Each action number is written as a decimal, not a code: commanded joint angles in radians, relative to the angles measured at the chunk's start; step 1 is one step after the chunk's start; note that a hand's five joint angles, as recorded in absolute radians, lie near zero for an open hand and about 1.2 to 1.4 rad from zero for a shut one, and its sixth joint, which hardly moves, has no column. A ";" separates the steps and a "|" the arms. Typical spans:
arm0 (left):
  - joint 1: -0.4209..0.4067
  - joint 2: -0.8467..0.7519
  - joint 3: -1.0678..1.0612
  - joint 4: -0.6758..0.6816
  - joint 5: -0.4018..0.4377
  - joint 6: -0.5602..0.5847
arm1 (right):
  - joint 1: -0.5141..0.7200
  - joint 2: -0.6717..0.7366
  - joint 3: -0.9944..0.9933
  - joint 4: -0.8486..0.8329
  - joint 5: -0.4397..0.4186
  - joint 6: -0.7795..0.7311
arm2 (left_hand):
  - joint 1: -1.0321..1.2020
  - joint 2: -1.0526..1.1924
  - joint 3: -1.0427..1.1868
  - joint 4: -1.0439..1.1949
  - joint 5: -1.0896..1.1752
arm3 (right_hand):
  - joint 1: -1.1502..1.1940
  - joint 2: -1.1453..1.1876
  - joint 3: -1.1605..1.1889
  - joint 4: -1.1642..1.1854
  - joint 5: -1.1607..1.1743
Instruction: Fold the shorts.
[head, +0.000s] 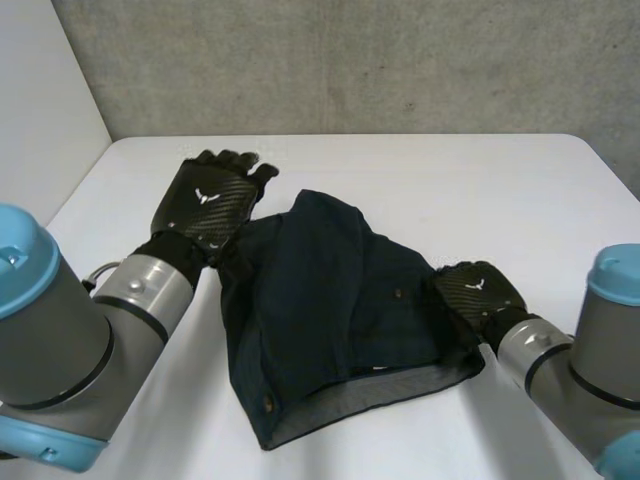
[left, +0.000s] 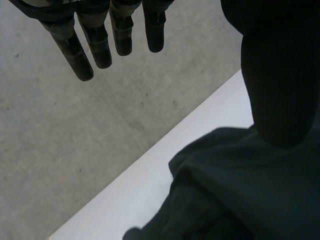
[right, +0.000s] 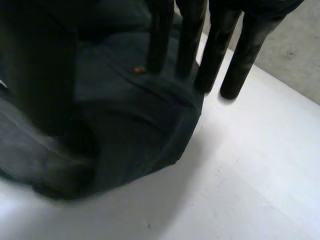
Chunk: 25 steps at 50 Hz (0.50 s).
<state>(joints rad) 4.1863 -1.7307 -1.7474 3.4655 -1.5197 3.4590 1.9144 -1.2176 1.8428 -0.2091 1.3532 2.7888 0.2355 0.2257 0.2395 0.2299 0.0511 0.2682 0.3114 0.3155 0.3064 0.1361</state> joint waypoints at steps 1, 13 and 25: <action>0.060 0.003 -0.102 0.072 0.003 0.003 | -0.012 0.093 -0.109 -0.024 0.049 -0.100 | -0.007 0.002 -0.011 -0.002 0.003 | 1.127 1.084 1.080 1.089 1.085; 0.078 0.020 -0.115 0.078 0.001 0.003 | -0.101 0.196 -0.411 -0.095 0.106 -0.164 | -0.010 0.000 -0.014 -0.005 0.000 | 1.128 1.085 1.081 1.090 1.086; 0.072 0.008 -0.133 0.104 0.001 0.003 | -0.153 0.484 -0.910 0.094 0.294 -0.199 | -0.016 -0.006 -0.020 -0.011 -0.006 | 1.042 0.999 0.995 1.004 1.000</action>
<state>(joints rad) 4.2618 -1.7156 -1.8700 3.5477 -1.5185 3.4622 1.7769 -0.8387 1.1077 -0.2033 1.5723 2.6020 0.2355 0.2257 0.2395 0.2299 0.0511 0.9872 1.1766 1.1782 1.1908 0.9778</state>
